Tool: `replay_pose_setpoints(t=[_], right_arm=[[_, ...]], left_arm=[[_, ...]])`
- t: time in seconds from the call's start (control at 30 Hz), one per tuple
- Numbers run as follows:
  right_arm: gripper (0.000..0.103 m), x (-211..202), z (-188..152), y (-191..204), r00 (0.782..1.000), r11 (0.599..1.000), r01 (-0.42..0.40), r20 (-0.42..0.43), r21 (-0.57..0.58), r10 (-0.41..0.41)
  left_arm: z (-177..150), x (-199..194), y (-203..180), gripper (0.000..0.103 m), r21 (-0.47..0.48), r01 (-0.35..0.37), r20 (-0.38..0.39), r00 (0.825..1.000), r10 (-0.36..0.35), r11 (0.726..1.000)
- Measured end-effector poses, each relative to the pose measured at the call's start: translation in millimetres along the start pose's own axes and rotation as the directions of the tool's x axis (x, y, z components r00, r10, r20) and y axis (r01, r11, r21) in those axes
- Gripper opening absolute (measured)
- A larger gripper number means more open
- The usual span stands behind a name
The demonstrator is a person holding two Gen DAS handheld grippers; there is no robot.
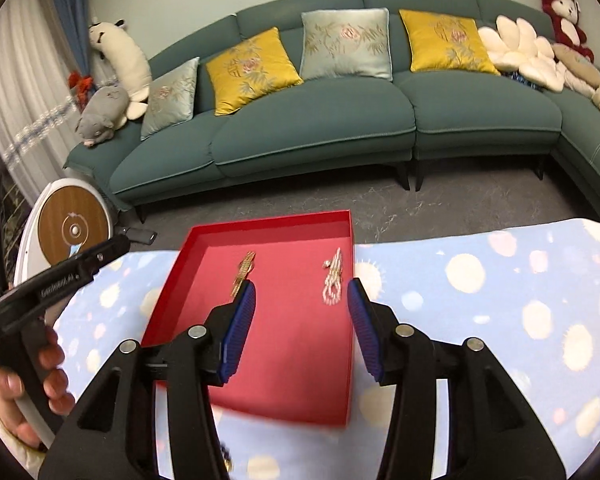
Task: Organize jewelry
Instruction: 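Open the left tool over the red box while the right tool releases the necklace there, then move the right tool to the silver watch and close on it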
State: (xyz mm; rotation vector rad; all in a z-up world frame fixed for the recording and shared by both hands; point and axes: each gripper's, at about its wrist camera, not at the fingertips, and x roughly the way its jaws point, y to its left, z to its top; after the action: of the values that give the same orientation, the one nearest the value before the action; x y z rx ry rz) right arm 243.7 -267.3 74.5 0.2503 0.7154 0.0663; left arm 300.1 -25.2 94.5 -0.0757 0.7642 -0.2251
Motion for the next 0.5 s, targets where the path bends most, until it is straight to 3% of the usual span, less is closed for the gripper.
replay_pose_setpoints(t=[0.23, 0.37, 0.5], right_arm=[[0.061, -83.8, -65.0, 26.3, 0.999, 0.998, 0.011, 0.048, -0.054, -0.008], [0.061, -93.2, -111.4, 41.4, 1.0, 0.996, -0.006, -0.013, -0.092, 0.005], [0.061, -90.6, -151.5, 54.8, 0.998, 0.991, -0.011, -0.068, -0.133, 0.002]], left_arm=[[-56.0, -76.6, 21.9, 0.059, 0.002, 0.011, -0.054, 0.999, -0.01, 1.0], [-106.7, -109.0, 39.1, 0.06, -0.019, 0.008, -0.051, 0.999, -0.009, 1.0], [-147.7, -114.4, 43.1, 0.06, 0.002, -0.004, -0.066, 0.998, 0.004, 1.0]])
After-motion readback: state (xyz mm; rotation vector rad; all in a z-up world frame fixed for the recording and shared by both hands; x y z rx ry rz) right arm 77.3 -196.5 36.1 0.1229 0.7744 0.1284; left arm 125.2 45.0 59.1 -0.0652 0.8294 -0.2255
